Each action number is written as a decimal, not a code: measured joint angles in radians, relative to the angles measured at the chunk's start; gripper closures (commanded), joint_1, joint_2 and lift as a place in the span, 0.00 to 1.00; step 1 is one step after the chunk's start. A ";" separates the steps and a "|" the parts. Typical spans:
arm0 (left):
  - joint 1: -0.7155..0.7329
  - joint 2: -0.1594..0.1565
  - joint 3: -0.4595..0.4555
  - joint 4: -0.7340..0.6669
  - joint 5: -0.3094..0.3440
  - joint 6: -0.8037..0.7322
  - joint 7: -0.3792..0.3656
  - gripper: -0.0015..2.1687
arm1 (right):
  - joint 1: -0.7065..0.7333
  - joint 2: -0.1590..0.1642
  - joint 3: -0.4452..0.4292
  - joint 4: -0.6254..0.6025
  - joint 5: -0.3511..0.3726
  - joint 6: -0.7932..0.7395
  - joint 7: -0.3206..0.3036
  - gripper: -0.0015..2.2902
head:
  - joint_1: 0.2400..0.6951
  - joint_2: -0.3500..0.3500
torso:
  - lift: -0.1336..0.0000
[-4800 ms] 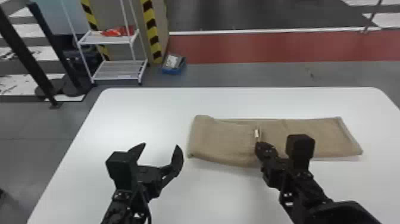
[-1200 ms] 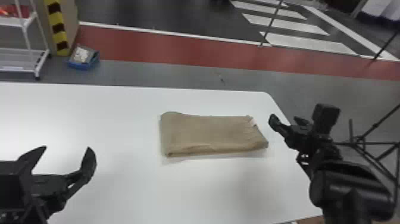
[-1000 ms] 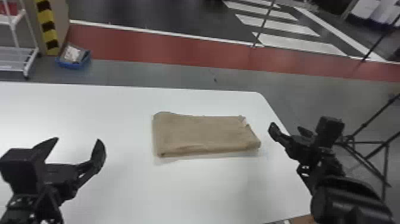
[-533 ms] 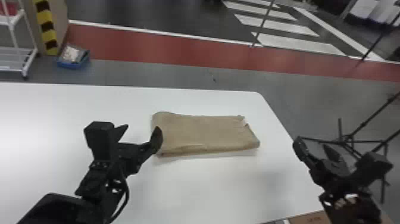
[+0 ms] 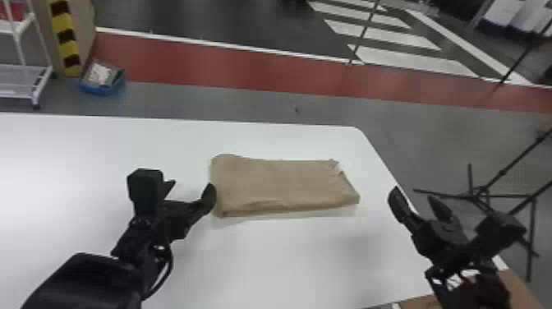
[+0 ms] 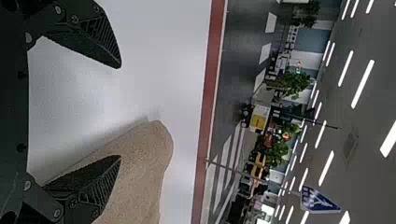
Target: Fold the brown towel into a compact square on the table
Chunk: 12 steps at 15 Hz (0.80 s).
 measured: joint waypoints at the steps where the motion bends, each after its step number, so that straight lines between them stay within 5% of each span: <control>1: 0.000 0.000 -0.001 -0.001 0.013 0.000 -0.005 0.10 | -0.004 -0.001 0.005 0.009 0.003 -0.005 0.000 0.04 | 1.00 0.00 | 0.16; 7: -0.001 0.000 -0.037 -0.058 0.130 0.097 -0.117 0.10 | -0.036 -0.008 0.049 0.064 0.043 -0.020 -0.003 0.04 | 1.00 0.00 | 0.16; 12: -0.027 0.000 -0.097 -0.043 0.090 0.128 -0.094 0.15 | -0.028 -0.007 0.054 0.057 0.044 -0.021 -0.003 0.04 | 1.00 0.00 | 0.16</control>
